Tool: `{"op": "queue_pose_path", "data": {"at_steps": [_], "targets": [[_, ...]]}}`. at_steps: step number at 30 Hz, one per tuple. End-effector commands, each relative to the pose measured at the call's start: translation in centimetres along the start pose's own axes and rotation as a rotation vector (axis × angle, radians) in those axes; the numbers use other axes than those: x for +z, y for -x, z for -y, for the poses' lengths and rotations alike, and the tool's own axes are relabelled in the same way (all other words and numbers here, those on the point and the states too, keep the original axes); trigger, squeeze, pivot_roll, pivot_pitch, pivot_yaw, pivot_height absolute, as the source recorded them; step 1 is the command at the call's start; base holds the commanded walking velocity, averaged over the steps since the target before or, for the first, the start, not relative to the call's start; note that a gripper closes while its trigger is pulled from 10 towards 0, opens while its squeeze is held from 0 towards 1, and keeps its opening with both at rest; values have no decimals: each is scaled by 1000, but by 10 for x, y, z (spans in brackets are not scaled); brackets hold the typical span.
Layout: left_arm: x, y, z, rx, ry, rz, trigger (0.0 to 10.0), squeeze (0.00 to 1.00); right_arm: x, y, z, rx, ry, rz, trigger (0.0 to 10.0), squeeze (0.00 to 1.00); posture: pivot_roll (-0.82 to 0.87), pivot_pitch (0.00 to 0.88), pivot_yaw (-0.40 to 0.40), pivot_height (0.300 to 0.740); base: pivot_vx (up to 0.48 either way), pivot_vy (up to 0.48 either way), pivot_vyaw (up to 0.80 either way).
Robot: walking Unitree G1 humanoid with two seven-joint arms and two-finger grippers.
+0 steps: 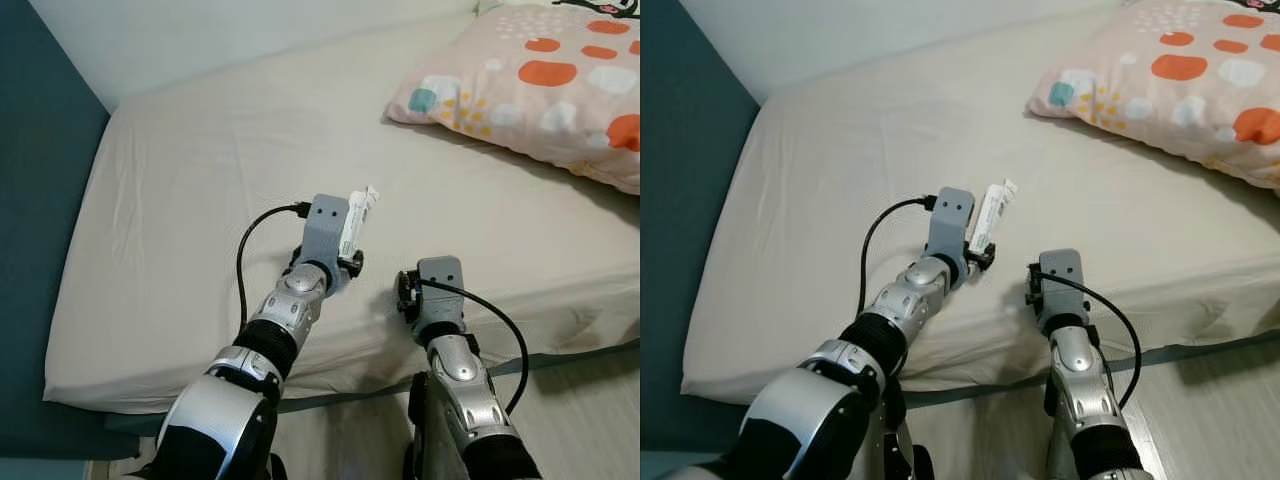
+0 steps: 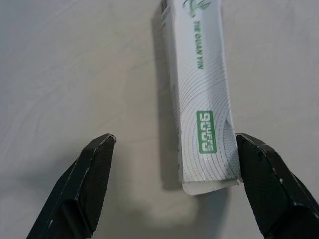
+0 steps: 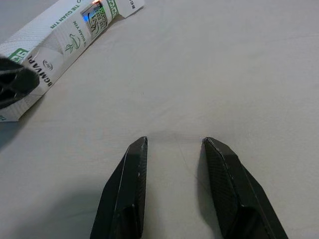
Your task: Clean up the room
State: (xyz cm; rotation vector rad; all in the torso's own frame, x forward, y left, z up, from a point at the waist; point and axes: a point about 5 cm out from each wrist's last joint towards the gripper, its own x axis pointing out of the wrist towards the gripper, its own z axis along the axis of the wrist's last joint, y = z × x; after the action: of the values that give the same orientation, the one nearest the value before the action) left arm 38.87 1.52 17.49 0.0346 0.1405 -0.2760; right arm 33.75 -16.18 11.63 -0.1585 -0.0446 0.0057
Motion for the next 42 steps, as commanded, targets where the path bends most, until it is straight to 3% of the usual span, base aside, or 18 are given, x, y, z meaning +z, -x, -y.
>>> {"op": "queue_pose_path", "data": {"at_steps": [1,11,19,25,31,39,40,42], "targets": [[-15,1,-6,25,-6,-49,10000,0,-24,11,-10,54,-26,-105,10000,0,37,415,200,559,0,0,0],[-18,2,-1,-2,-12,-51,10000,0,-7,18,-22,212,-57,16,10000,0,32,415,199,559,0,0,0],[-21,2,4,-21,9,-70,10000,0,-6,31,-31,342,-40,15,10000,0,30,410,198,559,0,0,0],[-20,2,4,-28,17,-68,10000,0,-7,37,-31,361,-43,11,10000,0,32,404,196,559,0,0,0],[-15,1,10,-64,115,-73,10000,0,-7,43,-30,373,-42,6,10000,0,26,398,194,559,0,0,0],[-13,0,8,-38,142,-76,10000,0,-7,44,-32,385,-33,-5,10000,0,27,393,196,559,0,0,0],[-13,0,7,-32,145,-74,7765,0,-7,44,-33,388,-30,-6,10000,0,27,393,196,559,0,0,0],[-14,0,6,-28,141,-74,7765,0,-7,44,-33,390,-29,-7,10000,0,27,393,196,559,0,0,0]]}}
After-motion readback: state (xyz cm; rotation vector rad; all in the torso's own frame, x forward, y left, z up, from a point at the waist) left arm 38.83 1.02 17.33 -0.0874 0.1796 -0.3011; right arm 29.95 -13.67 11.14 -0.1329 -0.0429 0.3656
